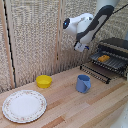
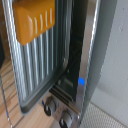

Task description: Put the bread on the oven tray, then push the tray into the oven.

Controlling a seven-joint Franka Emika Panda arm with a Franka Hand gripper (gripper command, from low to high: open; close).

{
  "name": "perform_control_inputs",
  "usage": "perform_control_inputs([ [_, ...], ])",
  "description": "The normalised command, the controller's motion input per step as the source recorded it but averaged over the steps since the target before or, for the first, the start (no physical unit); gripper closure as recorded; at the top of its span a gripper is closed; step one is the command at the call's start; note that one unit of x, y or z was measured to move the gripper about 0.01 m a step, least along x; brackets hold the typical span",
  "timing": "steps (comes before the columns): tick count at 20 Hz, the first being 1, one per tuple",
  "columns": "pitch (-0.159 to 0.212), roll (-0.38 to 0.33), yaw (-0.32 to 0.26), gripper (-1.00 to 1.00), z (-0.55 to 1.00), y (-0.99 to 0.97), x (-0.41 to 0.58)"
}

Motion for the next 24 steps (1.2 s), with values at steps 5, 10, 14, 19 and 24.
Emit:
perform_control_inputs([
  [5, 0.035, -0.303, 0.071, -1.0, -0.12, 0.1, -0.29],
  [10, -0.003, -0.254, -0.068, -1.0, -0.19, 0.15, -0.394],
  [14, -0.069, -0.123, -0.048, -1.0, -0.36, 0.03, -0.333],
  [19, -0.104, -0.034, 0.011, -1.0, -0.41, -0.21, -0.231],
  [24, -0.009, -0.04, 0.157, -1.0, -0.22, -0.31, -0.142],
])
